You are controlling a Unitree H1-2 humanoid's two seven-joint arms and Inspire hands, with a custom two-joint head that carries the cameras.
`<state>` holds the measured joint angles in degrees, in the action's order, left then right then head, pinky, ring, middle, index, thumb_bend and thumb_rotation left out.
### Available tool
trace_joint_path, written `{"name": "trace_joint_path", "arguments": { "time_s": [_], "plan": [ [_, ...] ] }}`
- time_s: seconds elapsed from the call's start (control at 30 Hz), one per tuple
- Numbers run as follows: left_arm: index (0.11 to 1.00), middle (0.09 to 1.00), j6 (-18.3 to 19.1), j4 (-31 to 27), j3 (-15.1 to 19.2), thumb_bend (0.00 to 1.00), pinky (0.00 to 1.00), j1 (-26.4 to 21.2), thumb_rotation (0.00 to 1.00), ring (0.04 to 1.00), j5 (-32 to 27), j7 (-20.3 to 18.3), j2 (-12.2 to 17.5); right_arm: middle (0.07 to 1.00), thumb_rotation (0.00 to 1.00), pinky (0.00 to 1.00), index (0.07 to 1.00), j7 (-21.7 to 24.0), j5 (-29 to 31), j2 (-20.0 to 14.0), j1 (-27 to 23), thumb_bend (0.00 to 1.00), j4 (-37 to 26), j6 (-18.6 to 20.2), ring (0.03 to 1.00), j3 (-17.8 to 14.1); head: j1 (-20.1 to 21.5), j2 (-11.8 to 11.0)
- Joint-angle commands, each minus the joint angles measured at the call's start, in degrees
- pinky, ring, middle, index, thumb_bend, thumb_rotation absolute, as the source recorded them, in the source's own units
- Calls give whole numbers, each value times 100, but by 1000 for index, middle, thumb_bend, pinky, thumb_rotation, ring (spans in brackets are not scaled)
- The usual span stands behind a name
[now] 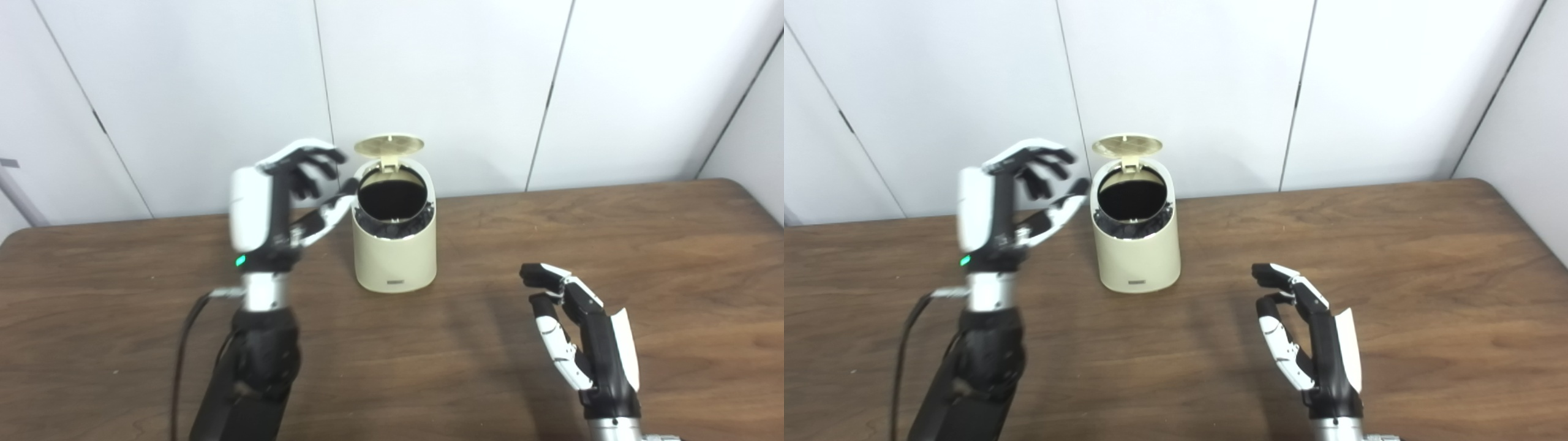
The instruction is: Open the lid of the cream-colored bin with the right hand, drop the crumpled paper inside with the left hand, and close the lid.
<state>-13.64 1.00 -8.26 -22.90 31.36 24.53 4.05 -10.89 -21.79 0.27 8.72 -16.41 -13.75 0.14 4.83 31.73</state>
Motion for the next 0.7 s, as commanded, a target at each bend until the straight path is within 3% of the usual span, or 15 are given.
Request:
{"name": "trace_joint_path", "arguments": {
  "time_s": [0.0, 0.27, 0.57, 0.67],
  "plan": [
    [510, 421, 69, -386, 185, 517, 157, 38, 0, 207, -346, -170, -2, 708, 751, 602, 695, 2, 7, -66, -26, 141, -90, -174, 706, -9, -5, 16],
    [509, 424, 444, -1513, 797, 517, 158, 1307, 0, 207, -1671, -993, 107, 713, 726, 618, 699, 50, 120, -73, -33, 129, -93, -150, 717, -62, -54, 23],
    [512, 404, 295, -1675, 1344, 515, 148, 2535, 0, 195, -2370, -1407, 229, 716, 674, 623, 704, 118, 182, -114, 4, 120, -161, -148, 720, -141, -119, 96],
    [520, 422, 190, -1673, 1427, 513, 211, 2732, 0, 253, -2415, -1420, 182, 717, 693, 629, 708, 146, 219, -138, 2, 135, -155, -165, 722, -172, -119, 98]
  ]
}}
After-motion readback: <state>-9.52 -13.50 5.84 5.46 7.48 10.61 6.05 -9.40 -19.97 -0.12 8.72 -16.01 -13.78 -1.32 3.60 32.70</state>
